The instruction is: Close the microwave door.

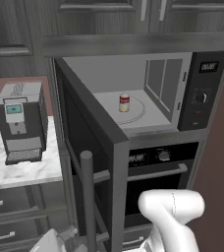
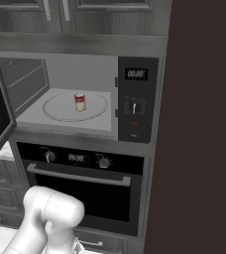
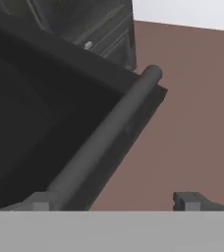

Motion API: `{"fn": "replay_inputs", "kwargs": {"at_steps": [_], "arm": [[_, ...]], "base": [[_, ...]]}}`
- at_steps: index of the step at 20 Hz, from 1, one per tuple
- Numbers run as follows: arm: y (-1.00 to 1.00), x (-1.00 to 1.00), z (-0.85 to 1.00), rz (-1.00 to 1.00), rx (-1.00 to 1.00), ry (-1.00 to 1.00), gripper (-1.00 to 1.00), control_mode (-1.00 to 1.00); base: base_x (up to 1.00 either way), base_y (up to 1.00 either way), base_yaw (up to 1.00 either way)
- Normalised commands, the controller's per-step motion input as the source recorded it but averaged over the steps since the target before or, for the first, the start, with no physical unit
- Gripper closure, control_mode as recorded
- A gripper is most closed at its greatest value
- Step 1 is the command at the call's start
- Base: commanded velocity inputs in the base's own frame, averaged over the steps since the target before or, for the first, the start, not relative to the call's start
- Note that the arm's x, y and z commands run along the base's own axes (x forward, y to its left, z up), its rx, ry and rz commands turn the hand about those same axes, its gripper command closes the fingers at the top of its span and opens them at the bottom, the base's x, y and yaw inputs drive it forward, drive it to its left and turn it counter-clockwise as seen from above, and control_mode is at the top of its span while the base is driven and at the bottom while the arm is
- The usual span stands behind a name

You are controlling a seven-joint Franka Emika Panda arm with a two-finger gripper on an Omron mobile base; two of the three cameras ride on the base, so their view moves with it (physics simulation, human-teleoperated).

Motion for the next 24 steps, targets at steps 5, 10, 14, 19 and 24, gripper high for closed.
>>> {"fn": "replay_inputs", "kwargs": {"at_steps": [5, 10, 14, 19, 24], "arm": [[0.76, -0.4, -0.19, 0.01, -0.02, 0.0, -1.0, -1.0], [0.53, 0.51, -0.11, 0.0, -0.04, 0.11, -1.0, -1.0], [0.01, 1.0, -0.51, 0.0, 0.0, 0.14, -1.0, -1.0], [-0.28, 1.0, -0.42, 0.0, 0.0, 0.09, -1.0, -1.0], [-0.48, 0.35, 0.29, 0.0, 0.0, 0.13, -1.0, -1.0]], "base": [[0.0, 0.0, 0.0], [0.0, 0.0, 0.0], [0.0, 0.0, 0.0], [0.0, 0.0, 0.0], [0.0, 0.0, 0.0]]}}
